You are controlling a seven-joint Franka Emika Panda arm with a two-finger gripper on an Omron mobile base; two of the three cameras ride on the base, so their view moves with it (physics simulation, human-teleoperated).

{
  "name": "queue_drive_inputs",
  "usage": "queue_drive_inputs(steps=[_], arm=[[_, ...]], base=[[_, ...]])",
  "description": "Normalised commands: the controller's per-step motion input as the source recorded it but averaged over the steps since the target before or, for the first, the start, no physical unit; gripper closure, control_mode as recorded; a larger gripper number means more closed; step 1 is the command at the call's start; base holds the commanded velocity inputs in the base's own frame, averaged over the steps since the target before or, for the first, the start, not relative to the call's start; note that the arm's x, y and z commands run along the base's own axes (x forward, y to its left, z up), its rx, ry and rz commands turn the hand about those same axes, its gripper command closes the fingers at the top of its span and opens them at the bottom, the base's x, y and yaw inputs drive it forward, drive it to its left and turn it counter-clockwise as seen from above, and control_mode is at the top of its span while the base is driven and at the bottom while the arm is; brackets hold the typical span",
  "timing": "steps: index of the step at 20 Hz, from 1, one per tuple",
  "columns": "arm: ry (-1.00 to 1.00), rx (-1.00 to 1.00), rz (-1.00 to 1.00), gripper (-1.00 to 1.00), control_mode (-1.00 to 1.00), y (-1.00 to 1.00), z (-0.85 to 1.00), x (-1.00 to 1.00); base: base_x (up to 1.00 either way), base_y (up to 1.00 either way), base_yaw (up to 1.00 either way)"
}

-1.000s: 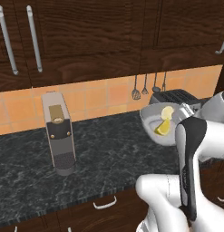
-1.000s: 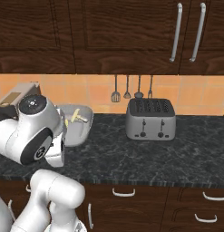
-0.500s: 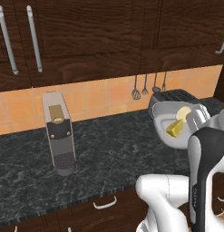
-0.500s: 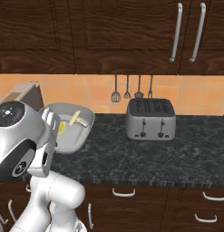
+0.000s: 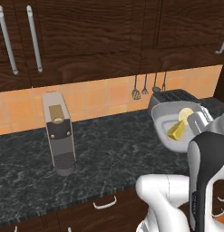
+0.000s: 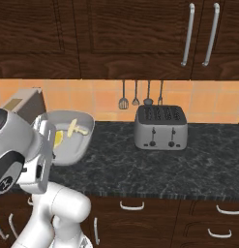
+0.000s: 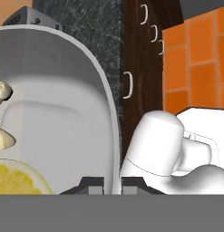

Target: Take the meat container that has the fish and place it on the second highest rack of the freezer. Then take the vegetable container that has the lemon wedge and mushroom and place it on the highest rack of the freezer.

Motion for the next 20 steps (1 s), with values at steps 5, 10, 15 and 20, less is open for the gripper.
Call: queue_drive_inputs(steps=[5, 10, 15, 20], arm=[[0.0, 0.0, 0.0, 1.0, -1.0, 0.0, 0.0, 0.0], [0.0, 0.0, 0.0, 1.0, 1.0, 0.0, 0.0, 0.0], [0.0, 0.0, 0.0, 1.0, 1.0, 0.0, 0.0, 0.0], [0.0, 0.0, 0.0, 1.0, 1.0, 0.0, 0.0, 0.0]], base=[[0.0, 0.0, 0.0], [-0.18, 0.0, -0.04], [-0.42, -0.08, -0.58], [0.17, -0.21, -0.82]])
